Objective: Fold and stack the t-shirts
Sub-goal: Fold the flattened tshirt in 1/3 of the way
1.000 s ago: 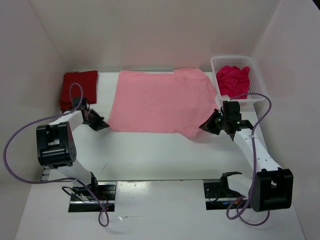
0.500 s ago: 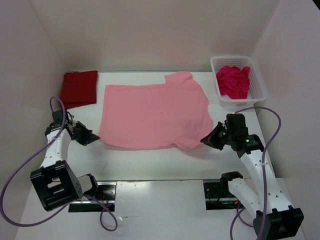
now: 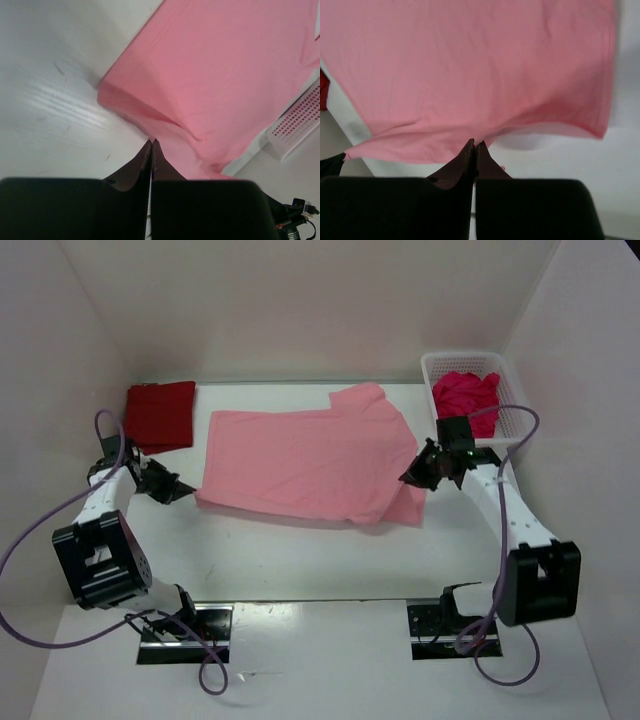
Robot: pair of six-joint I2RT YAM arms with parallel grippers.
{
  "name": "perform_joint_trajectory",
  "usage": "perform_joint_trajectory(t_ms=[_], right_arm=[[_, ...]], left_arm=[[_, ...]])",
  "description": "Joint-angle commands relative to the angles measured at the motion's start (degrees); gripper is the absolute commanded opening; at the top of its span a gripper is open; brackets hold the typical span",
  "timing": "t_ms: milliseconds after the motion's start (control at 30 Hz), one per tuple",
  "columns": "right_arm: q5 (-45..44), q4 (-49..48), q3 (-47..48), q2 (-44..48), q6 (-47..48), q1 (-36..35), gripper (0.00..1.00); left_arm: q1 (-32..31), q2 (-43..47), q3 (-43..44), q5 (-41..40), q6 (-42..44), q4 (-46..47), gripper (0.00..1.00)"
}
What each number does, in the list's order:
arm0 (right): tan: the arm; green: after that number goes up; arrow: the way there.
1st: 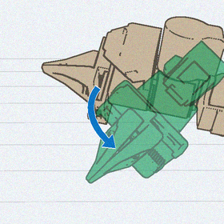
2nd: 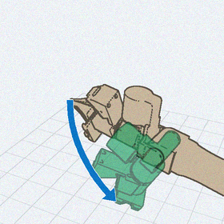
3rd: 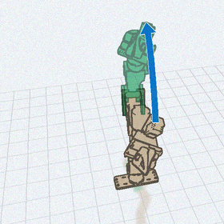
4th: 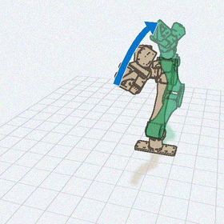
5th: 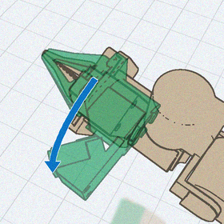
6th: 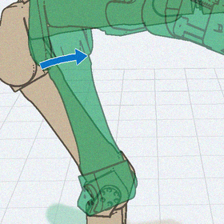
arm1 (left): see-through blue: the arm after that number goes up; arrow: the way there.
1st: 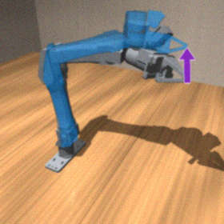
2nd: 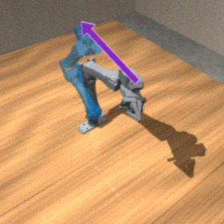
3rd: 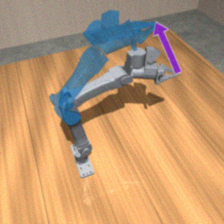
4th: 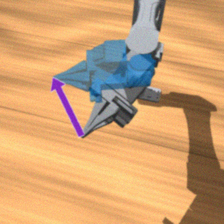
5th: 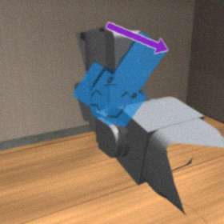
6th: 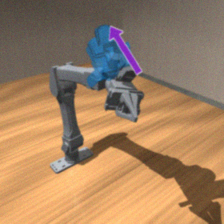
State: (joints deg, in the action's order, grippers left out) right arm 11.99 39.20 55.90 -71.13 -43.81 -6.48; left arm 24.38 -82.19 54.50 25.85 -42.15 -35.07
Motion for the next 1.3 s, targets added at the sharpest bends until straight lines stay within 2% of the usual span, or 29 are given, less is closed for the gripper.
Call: perform_joint_trajectory(t_ms=[0, 267, 700, 900, 967, 1000, 1067, 1100, 1133, 1167, 1267], right_arm=[[-4.60, -8.52, 7.54, -6.98, 3.21, 0.68, 0.00], [-6.72, -12.13, 18.53, -21.92, 6.19, 1.73, 0.00], [-11.02, -10.81, 36.99, -36.09, 9.27, 3.05, 0.00], [-11.55, -8.44, 45.08, -45.48, 10.41, 3.67, 0.00], [-11.55, -8.44, 46.92, -47.16, 10.41, 3.67, 0.00], [-11.55, -7.92, 47.45, -47.78, 10.41, 3.67, 0.00], [-11.55, -7.91, 47.99, -48.49, 10.41, 3.67, 0.08], [-11.55, -7.91, 48.51, -48.49, 10.41, 3.67, 0.10], [-11.55, -7.91, 48.51, -48.49, 10.41, 3.67, 0.13], [-10.85, -7.91, 48.51, -47.62, 10.41, 3.67, 0.21], [-10.85, -8.61, 45.98, -43.23, 10.41, 3.67, 0.37]], left_arm=[[-0.74, -4.45, 3.24, 0.61, -3.10, 5.79, 0.00], [-3.46, -14.21, 8.34, -1.06, -5.57, 9.93, 0.00], [-7.68, -23.45, 19.14, -2.81, -9.18, 11.78, 0.00], [-7.68, -30.91, 23.90, -4.49, -9.18, 11.25, 0.00], [-7.68, -30.92, 24.60, -4.49, -9.18, 11.25, 0.05], [-8.20, -30.92, 24.60, -4.49, -9.70, 12.47, 0.12], [-8.21, -29.61, 24.60, -4.49, -10.23, 13.00, 0.21], [-8.21, -28.12, 24.60, -3.36, -10.23, 13.70, 0.34], [-8.21, -27.07, 23.82, -2.65, -10.23, 14.32, 0.41], [-8.21, -24.44, 23.20, -2.64, -10.23, 14.33, 0.45], [-7.69, -17.77, 18.64, -2.64, -9.01, 14.33, 0.55]])
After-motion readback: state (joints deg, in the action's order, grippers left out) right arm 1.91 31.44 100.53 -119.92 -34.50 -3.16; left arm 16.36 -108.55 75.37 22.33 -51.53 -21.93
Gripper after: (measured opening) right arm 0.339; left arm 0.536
